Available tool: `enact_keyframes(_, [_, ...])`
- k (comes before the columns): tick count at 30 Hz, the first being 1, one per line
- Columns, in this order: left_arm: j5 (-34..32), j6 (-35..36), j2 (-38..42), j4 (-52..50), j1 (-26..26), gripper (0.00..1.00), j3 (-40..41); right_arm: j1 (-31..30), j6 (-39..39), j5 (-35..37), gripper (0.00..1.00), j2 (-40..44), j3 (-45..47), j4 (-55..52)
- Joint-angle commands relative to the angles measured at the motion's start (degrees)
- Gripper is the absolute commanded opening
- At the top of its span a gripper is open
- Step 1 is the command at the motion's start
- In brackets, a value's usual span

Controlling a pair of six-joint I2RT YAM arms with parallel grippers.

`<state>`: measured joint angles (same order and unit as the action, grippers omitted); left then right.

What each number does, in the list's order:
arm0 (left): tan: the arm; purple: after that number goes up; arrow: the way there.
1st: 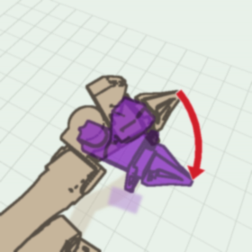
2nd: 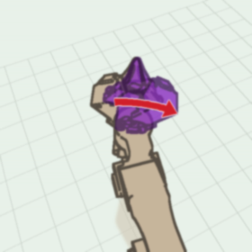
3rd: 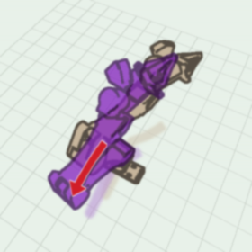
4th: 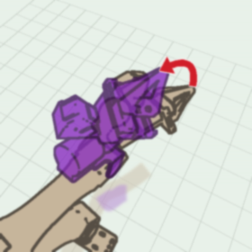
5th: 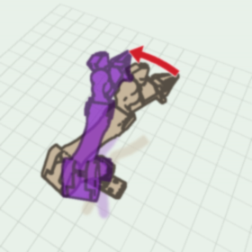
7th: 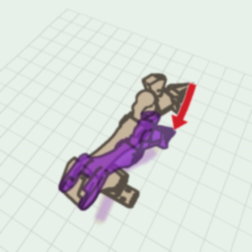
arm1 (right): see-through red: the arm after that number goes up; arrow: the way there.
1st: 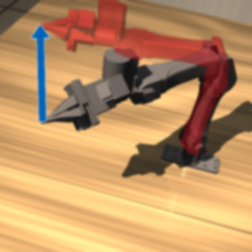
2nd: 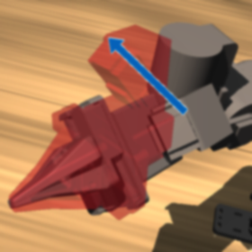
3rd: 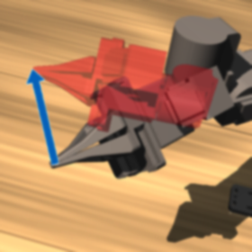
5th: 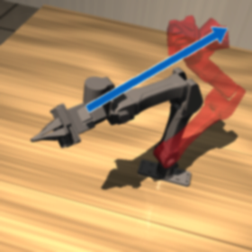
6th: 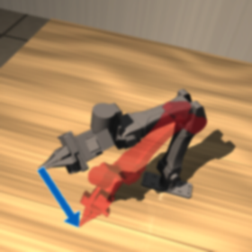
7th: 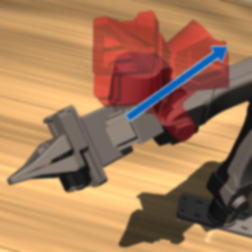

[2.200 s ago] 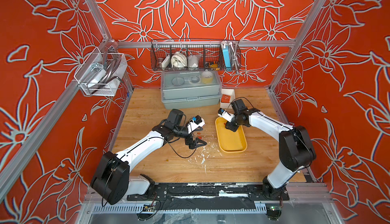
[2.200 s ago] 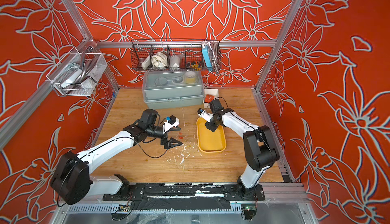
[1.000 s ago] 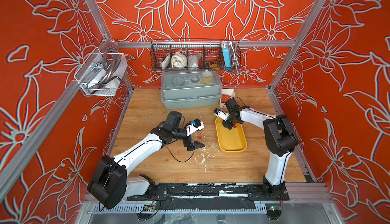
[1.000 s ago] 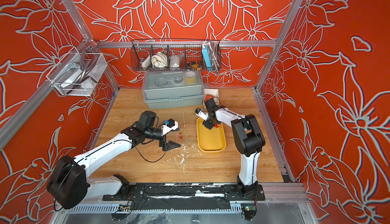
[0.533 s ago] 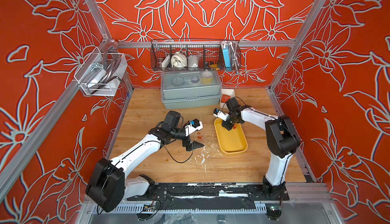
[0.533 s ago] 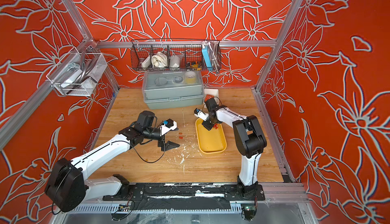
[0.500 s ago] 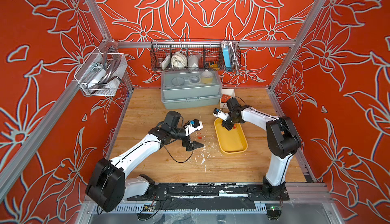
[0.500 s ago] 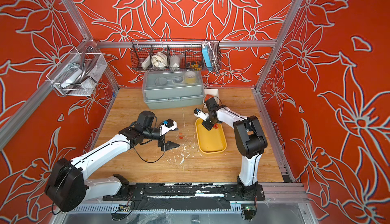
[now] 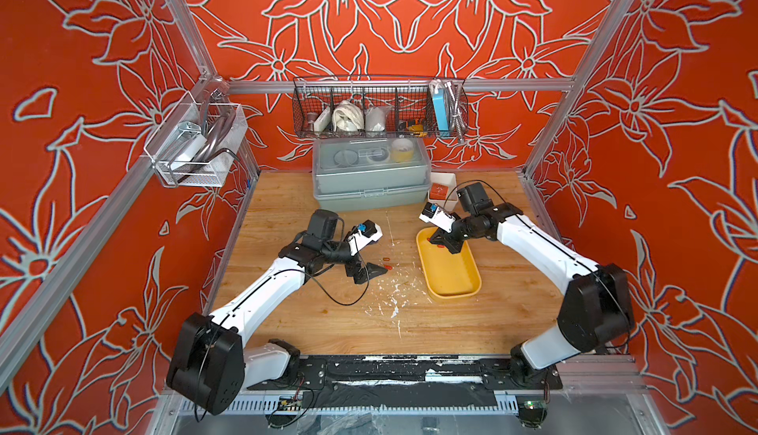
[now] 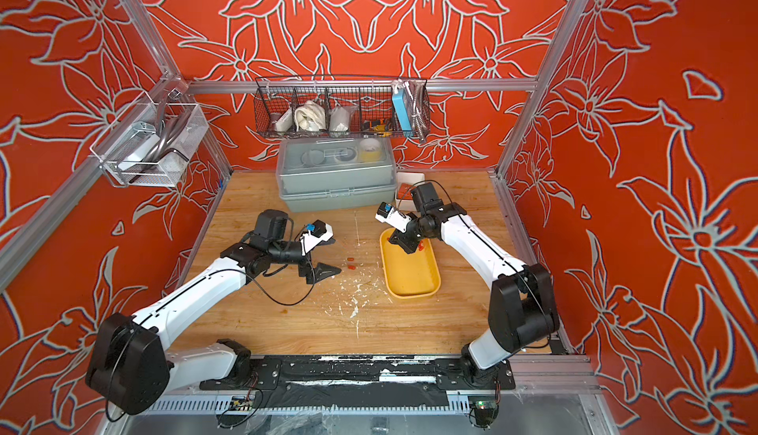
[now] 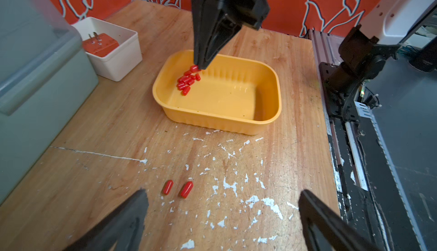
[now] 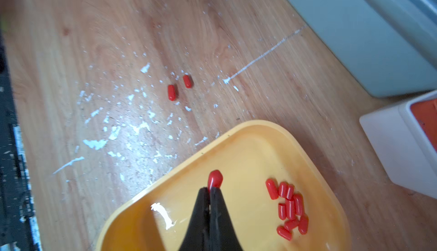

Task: Take the screw protection sleeves out of the storage box
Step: Place the screw protection sleeve at the center of the board.

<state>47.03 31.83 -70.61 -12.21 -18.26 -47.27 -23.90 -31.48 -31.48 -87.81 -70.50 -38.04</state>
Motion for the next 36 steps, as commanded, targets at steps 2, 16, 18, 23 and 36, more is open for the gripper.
enact_keyframes(2, [0.3,3.2,2.2,-4.1,2.6,0.98,-2.4,-5.2,2.5,-4.8,0.0,1.2,0.7,-1.9])
enact_keyframes(16, [1.3,0.6,7.1,-5.4,11.3,0.98,-3.2,-16.0,5.4,7.9,0.0,-18.8,-8.9,3.0])
enact_keyframes(18, [1.5,0.6,7.0,-5.3,11.3,0.98,-3.1,-16.1,5.5,10.3,0.0,-21.4,-10.4,3.1])
enact_keyframes(23, [3.2,1.1,5.9,-4.7,11.3,0.98,-2.7,-16.3,5.5,13.8,0.0,-26.3,-12.8,2.5])
enact_keyframes(36, [5.0,0.8,5.8,-3.9,11.2,0.98,-1.7,-16.6,5.5,15.3,0.14,-28.8,-14.4,2.2])
